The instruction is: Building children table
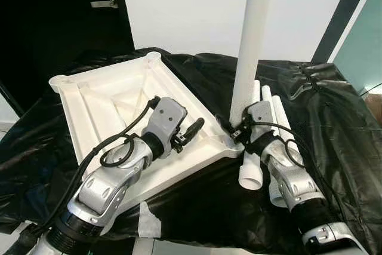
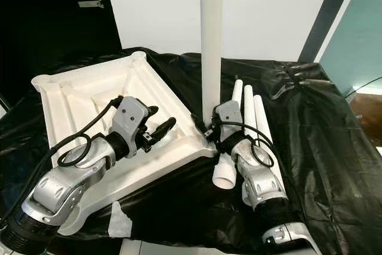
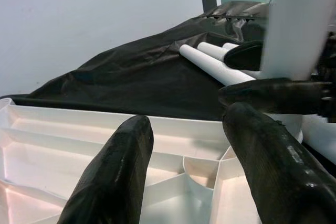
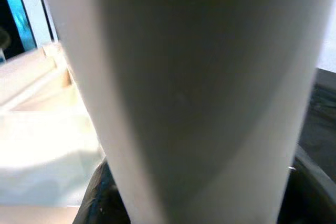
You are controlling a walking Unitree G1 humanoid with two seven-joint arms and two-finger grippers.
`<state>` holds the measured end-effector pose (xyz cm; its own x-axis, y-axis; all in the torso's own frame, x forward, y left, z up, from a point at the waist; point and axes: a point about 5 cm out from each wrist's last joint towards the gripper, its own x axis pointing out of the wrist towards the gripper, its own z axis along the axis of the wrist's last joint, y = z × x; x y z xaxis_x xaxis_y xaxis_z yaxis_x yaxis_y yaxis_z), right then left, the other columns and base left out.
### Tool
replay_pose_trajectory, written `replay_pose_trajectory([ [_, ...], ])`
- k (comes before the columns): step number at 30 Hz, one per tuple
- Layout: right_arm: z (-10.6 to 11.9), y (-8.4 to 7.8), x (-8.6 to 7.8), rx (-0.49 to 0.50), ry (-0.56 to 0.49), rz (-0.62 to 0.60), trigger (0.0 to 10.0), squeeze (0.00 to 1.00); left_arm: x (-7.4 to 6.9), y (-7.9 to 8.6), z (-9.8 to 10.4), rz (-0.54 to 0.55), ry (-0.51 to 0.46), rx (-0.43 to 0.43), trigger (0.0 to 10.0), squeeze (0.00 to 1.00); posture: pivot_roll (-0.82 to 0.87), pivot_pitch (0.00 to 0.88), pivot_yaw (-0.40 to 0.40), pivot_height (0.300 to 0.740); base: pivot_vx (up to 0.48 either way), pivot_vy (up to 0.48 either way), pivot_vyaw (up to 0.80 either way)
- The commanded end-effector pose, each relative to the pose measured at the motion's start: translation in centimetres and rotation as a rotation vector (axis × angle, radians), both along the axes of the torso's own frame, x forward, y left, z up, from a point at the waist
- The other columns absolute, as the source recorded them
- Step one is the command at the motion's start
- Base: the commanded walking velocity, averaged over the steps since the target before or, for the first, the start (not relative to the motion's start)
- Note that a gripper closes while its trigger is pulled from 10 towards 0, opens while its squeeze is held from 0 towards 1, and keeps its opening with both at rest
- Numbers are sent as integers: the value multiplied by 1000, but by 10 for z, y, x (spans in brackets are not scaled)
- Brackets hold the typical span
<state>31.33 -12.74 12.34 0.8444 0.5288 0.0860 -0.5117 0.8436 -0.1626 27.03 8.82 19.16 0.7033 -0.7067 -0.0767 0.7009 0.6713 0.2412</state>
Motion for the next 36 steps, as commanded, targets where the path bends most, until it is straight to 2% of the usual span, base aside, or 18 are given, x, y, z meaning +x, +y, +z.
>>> replay_pose_trajectory([
  [1,-46,-8,-17,4,181,-20,10000,0,-7,-5,4,-148,6,15,10000,0,17,2,-8,740,0,0,0],
  [7,-49,-9,-21,58,186,-30,10000,0,-6,-5,5,-151,9,16,10000,0,17,9,0,740,0,0,0],
  [10,-50,-10,-20,32,185,-45,10000,0,-6,-5,5,-152,8,16,10000,0,17,9,2,740,0,0,0],
  [12,-53,-12,-17,24,224,-61,10000,0,-6,-5,6,-153,6,17,10000,0,17,8,4,740,0,0,0],
  [19,-55,-12,-11,5,328,-28,10000,0,-6,-4,6,-153,6,17,10000,0,15,8,-1,740,0,0,0],
  [23,-54,-11,-10,-14,342,-12,10000,0,-5,-4,6,-152,5,16,10000,0,17,8,-4,740,0,0,0],
  [35,-54,-20,-5,56,459,-48,10000,0,-6,-3,7,-143,2,13,10000,0,17,5,-8,740,0,0,0],
  [36,-54,-22,-4,85,477,-61,10000,0,-6,-3,7,-143,2,13,10000,0,17,2,-7,740,0,0,0],
])
